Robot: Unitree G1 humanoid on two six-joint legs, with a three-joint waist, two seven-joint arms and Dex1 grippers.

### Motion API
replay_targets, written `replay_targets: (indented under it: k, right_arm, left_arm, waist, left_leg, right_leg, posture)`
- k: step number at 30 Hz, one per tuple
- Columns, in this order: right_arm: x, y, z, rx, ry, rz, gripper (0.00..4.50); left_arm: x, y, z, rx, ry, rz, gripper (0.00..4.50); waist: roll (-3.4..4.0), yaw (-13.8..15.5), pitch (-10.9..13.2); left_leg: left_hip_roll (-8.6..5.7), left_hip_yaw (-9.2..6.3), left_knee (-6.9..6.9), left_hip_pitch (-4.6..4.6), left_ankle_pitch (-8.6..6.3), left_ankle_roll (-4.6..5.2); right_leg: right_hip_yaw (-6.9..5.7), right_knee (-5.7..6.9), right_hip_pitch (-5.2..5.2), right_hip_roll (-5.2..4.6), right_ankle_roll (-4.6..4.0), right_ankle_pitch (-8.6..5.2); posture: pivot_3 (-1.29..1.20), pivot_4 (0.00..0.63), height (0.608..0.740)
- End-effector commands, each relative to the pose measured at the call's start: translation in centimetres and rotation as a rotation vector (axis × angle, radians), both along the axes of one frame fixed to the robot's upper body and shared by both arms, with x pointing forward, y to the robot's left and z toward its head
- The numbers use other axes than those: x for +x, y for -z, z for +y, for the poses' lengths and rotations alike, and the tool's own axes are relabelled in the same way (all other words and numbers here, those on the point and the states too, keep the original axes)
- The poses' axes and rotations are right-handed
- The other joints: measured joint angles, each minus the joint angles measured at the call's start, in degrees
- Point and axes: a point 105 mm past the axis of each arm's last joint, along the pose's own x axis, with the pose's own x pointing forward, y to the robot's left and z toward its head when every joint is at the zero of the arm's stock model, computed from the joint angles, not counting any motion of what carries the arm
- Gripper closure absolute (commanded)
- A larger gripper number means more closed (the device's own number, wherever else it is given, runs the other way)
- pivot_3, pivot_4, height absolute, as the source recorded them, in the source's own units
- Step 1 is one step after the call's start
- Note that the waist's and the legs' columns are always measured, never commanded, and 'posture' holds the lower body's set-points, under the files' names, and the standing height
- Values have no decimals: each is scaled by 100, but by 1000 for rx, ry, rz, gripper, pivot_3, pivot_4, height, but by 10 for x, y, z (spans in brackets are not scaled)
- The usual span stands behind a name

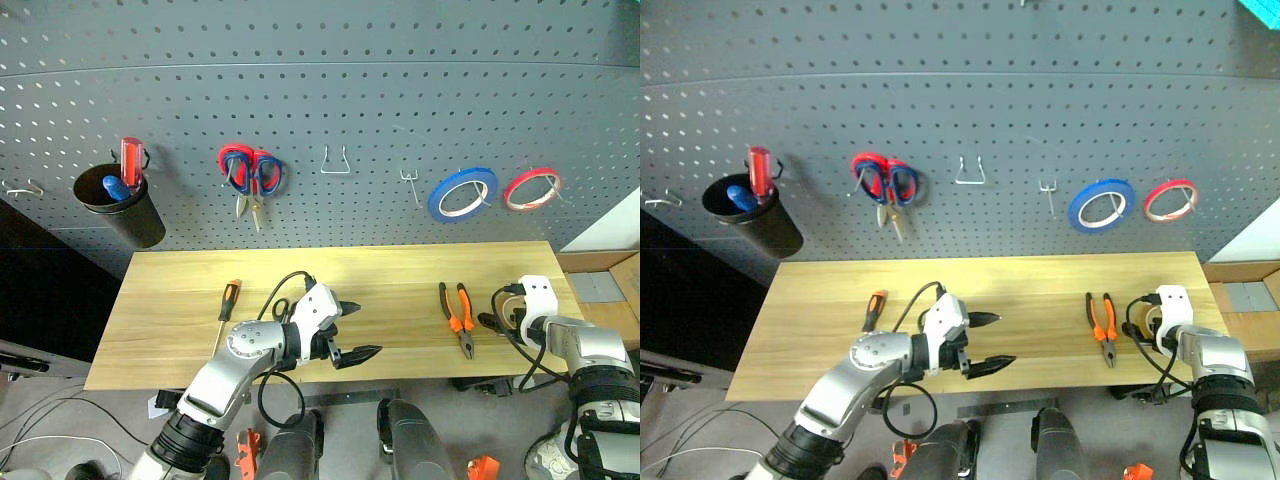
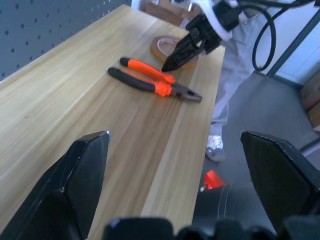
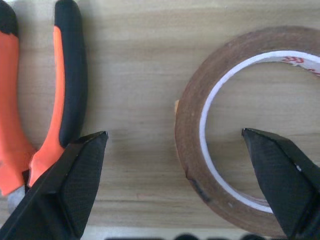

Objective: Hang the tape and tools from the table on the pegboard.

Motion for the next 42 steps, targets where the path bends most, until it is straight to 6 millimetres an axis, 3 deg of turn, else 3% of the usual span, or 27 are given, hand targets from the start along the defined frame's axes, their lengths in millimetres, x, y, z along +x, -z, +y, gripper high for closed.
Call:
replay_targets:
  k: [1,8,11,15,18,21,24,26,30,33,36,42]
  right_arm:
    - [-2,5,9,26,-9,-10,902]
    - [-11,8,4,-14,12,21,3312]
    - [-12,-3,5,-31,-28,-22,4331]
    - [-23,-46,39,15,-254,-215,4389]
    - [-40,-67,51,22,-340,-261,4390]
    - [-67,-103,92,46,-559,-352,4390]
    - [-82,-137,120,25,-699,-455,4390]
    - [-81,-164,140,-9,-755,-583,4390]
    - [-52,-224,173,53,-648,-901,4390]
    - [-42,-229,195,108,-639,-937,4390]
    - [-35,-221,198,113,-632,-912,4390]
    - [-27,-209,210,117,-698,-884,4390]
  left_arm:
    - [4,-15,6,-2,-5,-57,0]
    - [12,-28,16,4,-25,-96,0]
    - [21,-37,16,-25,-40,-112,0]
    - [33,-63,27,-124,-99,-167,0]
    - [35,-78,33,-199,-119,-228,0]
    - [35,-86,41,-257,-154,-288,0]
    - [34,-89,45,-302,-177,-307,0]
    - [38,-87,48,-305,-199,-324,0]
    - [41,-85,48,-299,-227,-354,0]
    - [43,-83,48,-292,-252,-370,0]
    - [44,-85,50,-301,-270,-381,0]
    - [46,-78,66,-242,-355,-414,0]
  waist:
    - [-2,0,1]
    - [-2,19,1]
    - [2,35,-3]
    - [12,30,-8]
    - [18,-27,-12]
    - [21,-43,-19]
    - [23,-123,-21]
    - [22,-152,-21]
    - [19,-280,-27]
    - [12,-292,-95]
    - [11,-247,-182]
    - [16,-276,-279]
  left_leg:
    - [1,-1,0,0,0,0]
    - [1,-3,-2,2,0,-1]
    - [0,-4,-1,1,1,-2]
    - [-1,-4,-3,-4,3,-8]
    - [-1,2,-2,-5,10,-25]
    - [-3,9,3,-6,10,-26]
    - [4,10,5,-6,7,-22]
    - [6,19,11,-6,-2,-7]
    - [23,33,76,-10,-4,-3]
    - [33,46,83,-10,-3,-2]
    - [38,35,81,-18,-3,-9]
    - [43,62,81,-16,-9,-13]
  right_leg:
    - [0,0,0,1,2,-1]
    - [-2,0,0,2,4,-1]
    - [-3,0,0,3,4,0]
    - [-4,0,-6,2,11,2]
    - [0,-3,-8,2,27,1]
    - [3,-9,-6,1,52,-1]
    - [1,-9,-6,4,56,-1]
    - [3,-9,-6,4,59,0]
    - [3,-5,9,18,85,31]
    - [8,-9,6,32,85,47]
    - [12,-7,-3,48,43,71]
    - [26,-11,-9,61,40,73]
  posture:
    - [-80,302,740]
    - [-96,275,740]
    - [-133,251,740]
    - [-184,238,740]
    - [-223,230,740]
    - [-260,214,740]
    - [-306,210,740]
    - [-314,210,740]
    - [-323,190,740]
    - [-308,151,740]
    - [-291,138,740]
    - [-240,114,740]
